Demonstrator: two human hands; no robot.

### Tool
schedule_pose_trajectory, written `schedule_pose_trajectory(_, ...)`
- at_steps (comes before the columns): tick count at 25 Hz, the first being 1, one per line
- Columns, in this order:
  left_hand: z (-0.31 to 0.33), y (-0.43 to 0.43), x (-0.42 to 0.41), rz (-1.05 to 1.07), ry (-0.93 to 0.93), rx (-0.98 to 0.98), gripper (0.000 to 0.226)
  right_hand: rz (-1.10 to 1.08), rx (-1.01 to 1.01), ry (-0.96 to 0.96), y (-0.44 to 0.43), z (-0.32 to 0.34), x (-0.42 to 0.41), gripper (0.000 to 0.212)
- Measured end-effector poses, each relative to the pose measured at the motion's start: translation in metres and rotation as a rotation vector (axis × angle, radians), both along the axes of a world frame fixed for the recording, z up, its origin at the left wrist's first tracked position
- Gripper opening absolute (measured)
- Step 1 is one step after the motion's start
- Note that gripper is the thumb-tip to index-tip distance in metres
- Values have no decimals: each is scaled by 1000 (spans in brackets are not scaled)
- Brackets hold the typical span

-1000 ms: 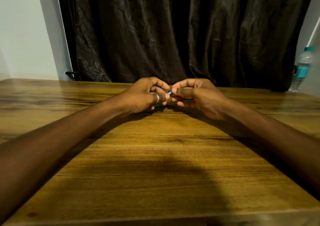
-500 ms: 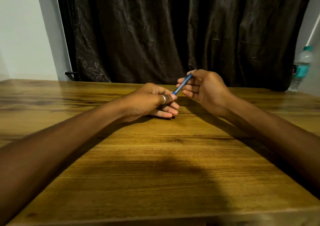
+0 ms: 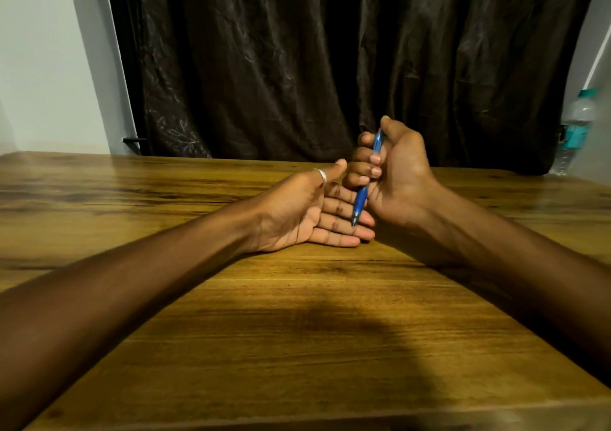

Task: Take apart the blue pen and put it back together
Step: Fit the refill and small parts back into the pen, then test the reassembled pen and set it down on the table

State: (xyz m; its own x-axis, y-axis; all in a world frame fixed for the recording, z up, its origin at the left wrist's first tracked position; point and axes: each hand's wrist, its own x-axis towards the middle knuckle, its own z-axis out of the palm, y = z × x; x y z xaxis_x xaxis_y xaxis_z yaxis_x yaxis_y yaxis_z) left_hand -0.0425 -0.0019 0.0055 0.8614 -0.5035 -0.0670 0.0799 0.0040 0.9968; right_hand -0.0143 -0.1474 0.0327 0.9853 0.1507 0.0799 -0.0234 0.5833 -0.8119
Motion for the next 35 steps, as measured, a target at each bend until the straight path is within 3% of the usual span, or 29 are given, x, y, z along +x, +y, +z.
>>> schedule_pose_trajectory(3,1,2,2,-51,84,-29,91,2,22,-3,0,0,-3,50)
schedule_pose_trajectory(7,1,4,3,-79,93,-28,103,-7,40,-19,1,2,-7,53)
schedule_pose_trajectory(19,1,4,4,-134,110,-74,105,-94,27,-79,1,1,-7,42)
schedule_pose_trajectory(35,0,3,5,-140,93,-48,104,-99,18,-75,4,1,-9,43)
